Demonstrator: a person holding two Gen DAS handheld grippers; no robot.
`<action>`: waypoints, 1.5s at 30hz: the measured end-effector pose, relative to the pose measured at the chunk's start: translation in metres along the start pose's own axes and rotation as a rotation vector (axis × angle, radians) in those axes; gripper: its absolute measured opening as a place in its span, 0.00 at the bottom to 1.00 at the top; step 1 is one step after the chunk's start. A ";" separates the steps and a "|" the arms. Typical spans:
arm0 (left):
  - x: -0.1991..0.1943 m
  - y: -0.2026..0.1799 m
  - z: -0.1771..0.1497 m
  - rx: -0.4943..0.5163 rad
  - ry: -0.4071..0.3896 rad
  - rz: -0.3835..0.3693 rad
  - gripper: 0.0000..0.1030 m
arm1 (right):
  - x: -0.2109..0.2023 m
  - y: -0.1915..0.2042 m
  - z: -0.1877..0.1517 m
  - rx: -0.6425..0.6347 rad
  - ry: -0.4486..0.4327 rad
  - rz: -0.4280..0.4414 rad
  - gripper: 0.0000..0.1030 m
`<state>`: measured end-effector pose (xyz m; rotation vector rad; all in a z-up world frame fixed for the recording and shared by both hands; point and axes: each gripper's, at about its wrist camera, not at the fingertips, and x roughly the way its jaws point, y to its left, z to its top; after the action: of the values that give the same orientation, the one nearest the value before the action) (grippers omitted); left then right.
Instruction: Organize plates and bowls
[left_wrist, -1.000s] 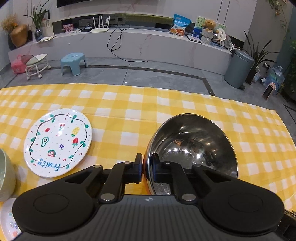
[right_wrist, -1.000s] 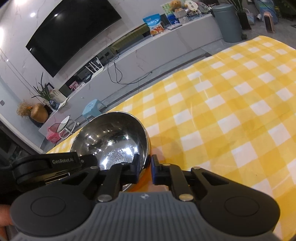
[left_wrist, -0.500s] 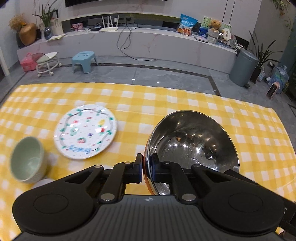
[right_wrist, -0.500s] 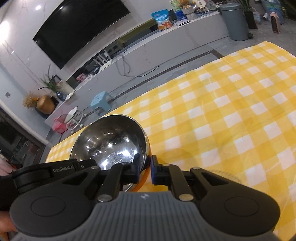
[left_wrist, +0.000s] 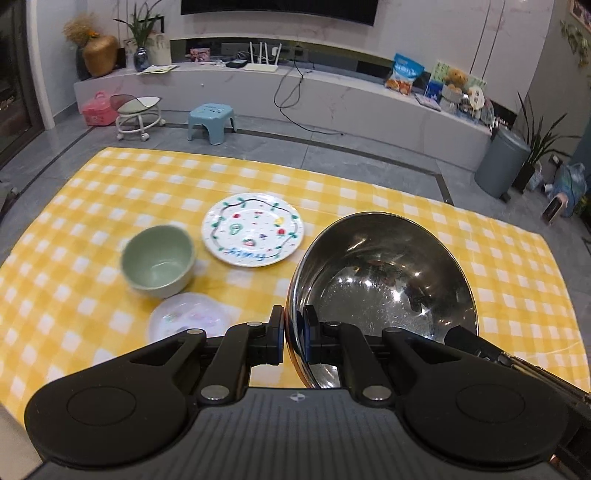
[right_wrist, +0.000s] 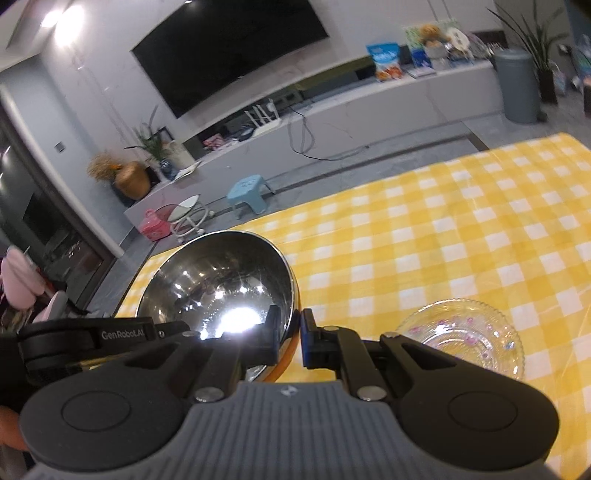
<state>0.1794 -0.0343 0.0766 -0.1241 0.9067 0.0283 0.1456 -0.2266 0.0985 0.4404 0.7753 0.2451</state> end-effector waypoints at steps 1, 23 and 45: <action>-0.007 0.006 -0.001 -0.008 0.000 -0.001 0.10 | -0.004 0.007 -0.003 -0.017 0.001 0.005 0.08; -0.045 0.120 -0.066 -0.229 0.133 -0.077 0.11 | -0.041 0.084 -0.070 -0.046 0.141 0.073 0.09; 0.005 0.137 -0.081 -0.179 0.326 -0.117 0.16 | 0.013 0.083 -0.087 -0.111 0.272 -0.057 0.04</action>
<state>0.1086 0.0920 0.0108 -0.3552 1.2201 -0.0202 0.0875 -0.1233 0.0751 0.2820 1.0339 0.2970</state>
